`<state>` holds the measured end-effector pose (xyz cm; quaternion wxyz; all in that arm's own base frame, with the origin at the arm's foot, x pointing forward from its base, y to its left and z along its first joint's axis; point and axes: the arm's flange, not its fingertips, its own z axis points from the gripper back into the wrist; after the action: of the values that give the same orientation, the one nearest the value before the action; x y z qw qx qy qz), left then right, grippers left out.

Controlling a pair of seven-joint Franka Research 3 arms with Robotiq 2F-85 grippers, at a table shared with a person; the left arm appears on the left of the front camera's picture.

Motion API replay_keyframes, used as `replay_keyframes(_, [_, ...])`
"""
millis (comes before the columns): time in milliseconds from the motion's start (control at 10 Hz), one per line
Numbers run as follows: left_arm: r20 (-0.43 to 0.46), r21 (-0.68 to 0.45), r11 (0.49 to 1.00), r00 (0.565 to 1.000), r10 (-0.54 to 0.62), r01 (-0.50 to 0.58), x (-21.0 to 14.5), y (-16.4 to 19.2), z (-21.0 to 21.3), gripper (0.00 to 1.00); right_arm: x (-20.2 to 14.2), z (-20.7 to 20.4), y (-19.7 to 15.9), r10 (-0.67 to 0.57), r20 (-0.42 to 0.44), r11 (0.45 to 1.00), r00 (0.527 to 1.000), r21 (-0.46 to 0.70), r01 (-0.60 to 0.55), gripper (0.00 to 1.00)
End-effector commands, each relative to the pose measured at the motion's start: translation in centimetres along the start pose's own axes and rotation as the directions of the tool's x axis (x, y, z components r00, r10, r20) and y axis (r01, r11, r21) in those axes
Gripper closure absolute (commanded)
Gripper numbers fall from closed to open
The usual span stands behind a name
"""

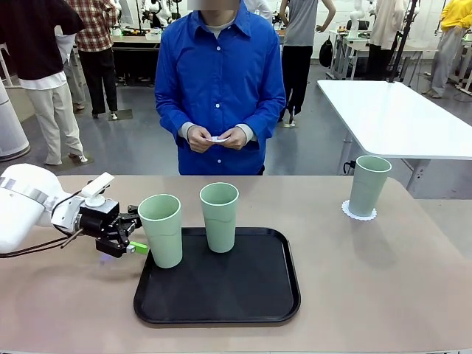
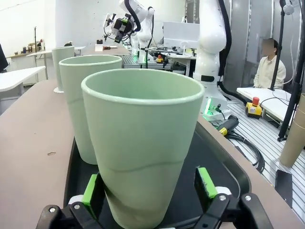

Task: Place coasters on the table and set cups on them.
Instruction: Take one Reusable plastic cup from the Flat Tray and place it on a coaster set by the human.

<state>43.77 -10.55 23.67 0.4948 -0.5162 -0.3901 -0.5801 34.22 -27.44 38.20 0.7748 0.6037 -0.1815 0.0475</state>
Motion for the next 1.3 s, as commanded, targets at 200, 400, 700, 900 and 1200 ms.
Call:
replay_keyframes(200, [0.007,-0.001,0.999,0.999,-0.052,0.052,-0.8,0.9,-1.5,0.0,0.0,0.0,0.1,0.002,-0.002,1.0,1.0,0.0,-0.002,0.0])
replay_keyframes(400, [0.005,-0.003,0.998,0.998,-0.056,0.056,-0.9,1.1,-1.7,0.0,0.0,0.0,0.1,0.002,-0.002,1.0,1.0,0.0,-0.002,0.0])
replay_keyframes(700, [0.014,-0.008,0.998,0.998,-0.06,0.06,-1.1,1.7,-2.1,0.0,0.0,0.0,0.1,0.002,-0.002,1.0,1.0,0.0,-0.002,0.0])
replay_keyframes(900, [0.018,-0.012,0.998,0.998,-0.062,0.063,-1.3,1.9,-2.4,0.0,0.0,0.0,0.1,0.002,-0.002,1.0,1.0,0.0,-0.002,0.0])
replay_keyframes(1200, [0.024,-0.022,0.998,0.998,-0.052,0.053,-1.5,2.2,-3.1,0.0,0.0,0.0,0.1,0.002,-0.002,1.0,1.0,0.0,-0.002,0.0])
